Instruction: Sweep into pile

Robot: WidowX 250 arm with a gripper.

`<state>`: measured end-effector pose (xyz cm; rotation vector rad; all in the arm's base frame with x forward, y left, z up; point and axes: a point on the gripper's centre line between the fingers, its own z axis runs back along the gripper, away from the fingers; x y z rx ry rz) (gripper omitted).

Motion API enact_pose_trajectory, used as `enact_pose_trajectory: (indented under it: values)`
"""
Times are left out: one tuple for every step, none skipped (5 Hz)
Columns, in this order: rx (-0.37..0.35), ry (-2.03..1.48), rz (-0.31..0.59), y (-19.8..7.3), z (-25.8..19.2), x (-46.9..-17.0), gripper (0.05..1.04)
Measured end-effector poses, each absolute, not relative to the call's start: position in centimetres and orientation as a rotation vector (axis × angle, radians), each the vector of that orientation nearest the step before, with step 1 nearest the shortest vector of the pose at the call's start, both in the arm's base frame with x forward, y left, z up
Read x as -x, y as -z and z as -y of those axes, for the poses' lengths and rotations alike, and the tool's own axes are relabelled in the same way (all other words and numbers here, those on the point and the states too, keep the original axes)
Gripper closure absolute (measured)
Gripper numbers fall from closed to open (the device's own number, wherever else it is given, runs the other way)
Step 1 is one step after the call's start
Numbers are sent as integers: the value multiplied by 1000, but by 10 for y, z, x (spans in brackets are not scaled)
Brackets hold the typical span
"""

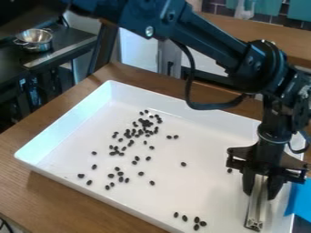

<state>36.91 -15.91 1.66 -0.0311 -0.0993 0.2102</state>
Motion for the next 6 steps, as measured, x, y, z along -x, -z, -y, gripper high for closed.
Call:
enact_pose_trajectory:
  values:
    - [19,-215,80,-16,140,-369,701]
    - [3,-228,100,-14,109,-369,702]
    - [-7,-206,116,-13,79,-365,702]
    - [-32,-193,118,-13,37,-355,702]
    - [-61,-151,111,-12,6,-348,702]
    - [-120,-137,108,-12,-42,-347,702]
